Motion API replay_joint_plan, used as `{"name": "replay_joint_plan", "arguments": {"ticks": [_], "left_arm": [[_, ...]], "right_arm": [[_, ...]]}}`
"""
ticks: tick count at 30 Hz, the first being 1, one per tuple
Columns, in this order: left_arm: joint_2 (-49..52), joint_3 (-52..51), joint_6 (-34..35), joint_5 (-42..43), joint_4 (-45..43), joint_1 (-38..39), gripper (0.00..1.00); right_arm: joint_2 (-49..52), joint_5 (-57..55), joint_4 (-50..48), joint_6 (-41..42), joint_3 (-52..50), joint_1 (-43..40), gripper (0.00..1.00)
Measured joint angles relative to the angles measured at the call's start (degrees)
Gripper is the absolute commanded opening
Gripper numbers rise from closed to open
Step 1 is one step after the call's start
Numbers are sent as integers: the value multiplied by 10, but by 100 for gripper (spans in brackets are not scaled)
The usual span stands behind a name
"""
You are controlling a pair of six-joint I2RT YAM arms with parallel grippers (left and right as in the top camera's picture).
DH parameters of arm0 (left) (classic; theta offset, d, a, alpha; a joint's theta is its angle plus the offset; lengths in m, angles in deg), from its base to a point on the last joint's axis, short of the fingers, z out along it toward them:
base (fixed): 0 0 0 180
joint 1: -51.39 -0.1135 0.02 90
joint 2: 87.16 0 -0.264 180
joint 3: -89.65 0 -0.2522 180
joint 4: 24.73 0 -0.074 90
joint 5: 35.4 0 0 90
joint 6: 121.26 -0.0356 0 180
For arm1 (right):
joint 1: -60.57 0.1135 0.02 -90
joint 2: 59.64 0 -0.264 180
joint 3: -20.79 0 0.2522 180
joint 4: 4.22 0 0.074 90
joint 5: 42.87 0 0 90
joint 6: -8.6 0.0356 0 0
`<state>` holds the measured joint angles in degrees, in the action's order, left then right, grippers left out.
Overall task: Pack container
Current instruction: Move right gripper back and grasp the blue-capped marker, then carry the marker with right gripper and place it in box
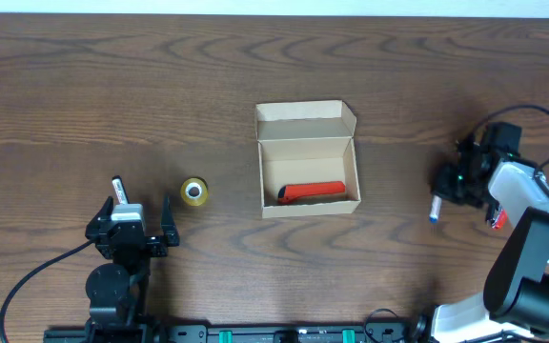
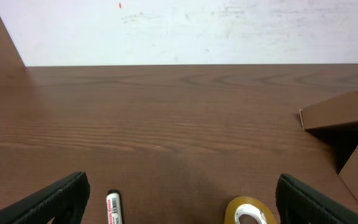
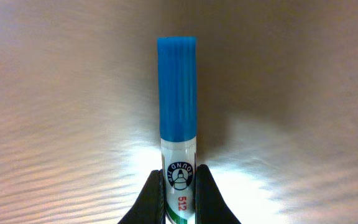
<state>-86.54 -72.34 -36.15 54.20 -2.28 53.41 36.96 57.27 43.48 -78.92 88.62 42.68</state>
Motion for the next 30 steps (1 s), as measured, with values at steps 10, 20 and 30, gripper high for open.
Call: {"name": "replay_joint_plan", "arguments": {"ticks": [10,20,30], "left_arm": [[0,0,0,0,0,0,95],[0,0,0,0,0,0,95],[0,0,0,0,0,0,95]], "right_arm": [[-141,45,39,-209,207,247,1],[-98,-38,164,-561,217,479,1],[9,-87,172,-645,217,487,1]]}}
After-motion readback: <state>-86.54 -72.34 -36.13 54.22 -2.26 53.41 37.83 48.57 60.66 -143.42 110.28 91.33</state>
